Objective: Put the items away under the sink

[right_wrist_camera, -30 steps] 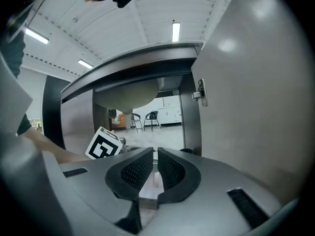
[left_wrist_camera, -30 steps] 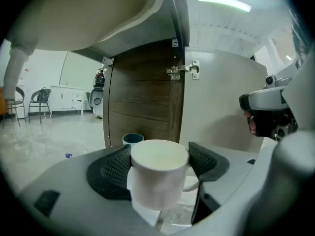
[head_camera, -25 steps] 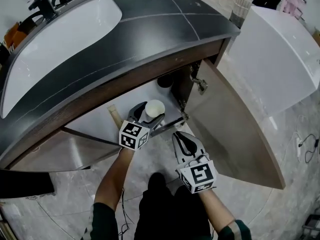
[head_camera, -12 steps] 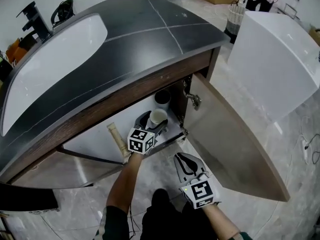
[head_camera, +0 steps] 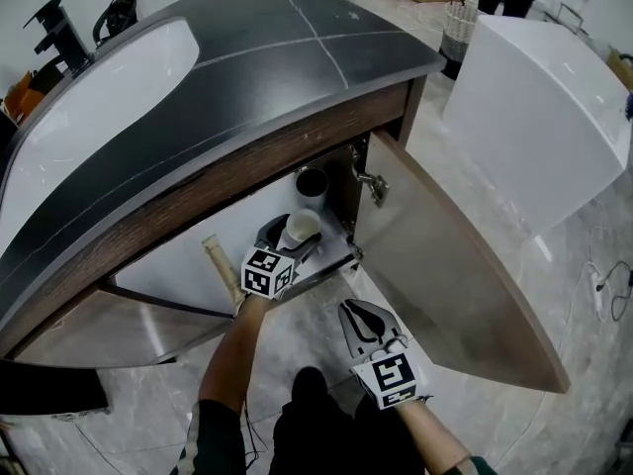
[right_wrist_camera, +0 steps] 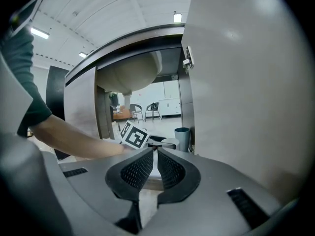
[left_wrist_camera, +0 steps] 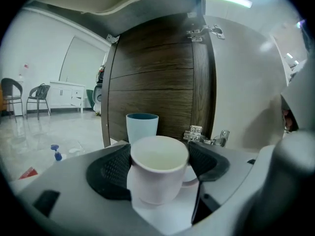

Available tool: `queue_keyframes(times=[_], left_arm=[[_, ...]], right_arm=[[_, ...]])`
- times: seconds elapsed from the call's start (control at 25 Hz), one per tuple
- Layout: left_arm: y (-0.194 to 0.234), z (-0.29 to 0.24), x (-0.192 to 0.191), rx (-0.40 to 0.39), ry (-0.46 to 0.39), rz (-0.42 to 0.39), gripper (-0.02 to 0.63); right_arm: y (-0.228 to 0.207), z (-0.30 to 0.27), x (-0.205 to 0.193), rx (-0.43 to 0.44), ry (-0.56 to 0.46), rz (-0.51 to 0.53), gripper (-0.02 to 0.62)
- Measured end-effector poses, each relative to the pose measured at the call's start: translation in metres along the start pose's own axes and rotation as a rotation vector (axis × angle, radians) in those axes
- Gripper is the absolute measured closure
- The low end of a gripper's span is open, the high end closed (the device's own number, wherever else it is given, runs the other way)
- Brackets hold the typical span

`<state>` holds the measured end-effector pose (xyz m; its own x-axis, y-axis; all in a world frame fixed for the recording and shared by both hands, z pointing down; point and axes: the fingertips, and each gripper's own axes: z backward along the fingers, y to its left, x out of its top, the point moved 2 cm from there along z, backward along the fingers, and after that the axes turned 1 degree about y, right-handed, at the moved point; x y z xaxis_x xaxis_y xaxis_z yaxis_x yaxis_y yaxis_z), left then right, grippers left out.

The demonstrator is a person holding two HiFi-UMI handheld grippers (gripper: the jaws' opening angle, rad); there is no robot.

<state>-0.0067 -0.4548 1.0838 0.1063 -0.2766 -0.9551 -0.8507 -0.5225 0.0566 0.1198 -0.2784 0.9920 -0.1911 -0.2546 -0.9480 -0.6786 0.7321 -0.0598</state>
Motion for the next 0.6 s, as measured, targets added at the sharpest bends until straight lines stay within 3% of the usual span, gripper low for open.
queue_keyframes(times=[0.16, 0.36, 0.56, 0.6], left_arm=[[-0.008, -0.002, -0.003, -0.007, 0.029, 0.006, 0.227], [-0.013, 0.021, 0.006, 0.039, 0.025, -0.067, 0.227], [-0.028, 0.048, 0.026, 0.085, -0.051, 0.014, 0.234], [-0.033, 0.055, 0.030, 0.093, -0.057, 0.015, 0.278]], right_arm=[[0.003, 0.004, -0.002, -0.001, 0.015, 0.008, 0.551], [0.015, 0.004, 0.004, 0.019, 0.007, 0.021, 0.551], [0.017, 0.007, 0.011, -0.001, 0.006, 0.002, 0.551], [0.018, 0.008, 0.015, -0.004, 0.007, -0.004, 0.551]])
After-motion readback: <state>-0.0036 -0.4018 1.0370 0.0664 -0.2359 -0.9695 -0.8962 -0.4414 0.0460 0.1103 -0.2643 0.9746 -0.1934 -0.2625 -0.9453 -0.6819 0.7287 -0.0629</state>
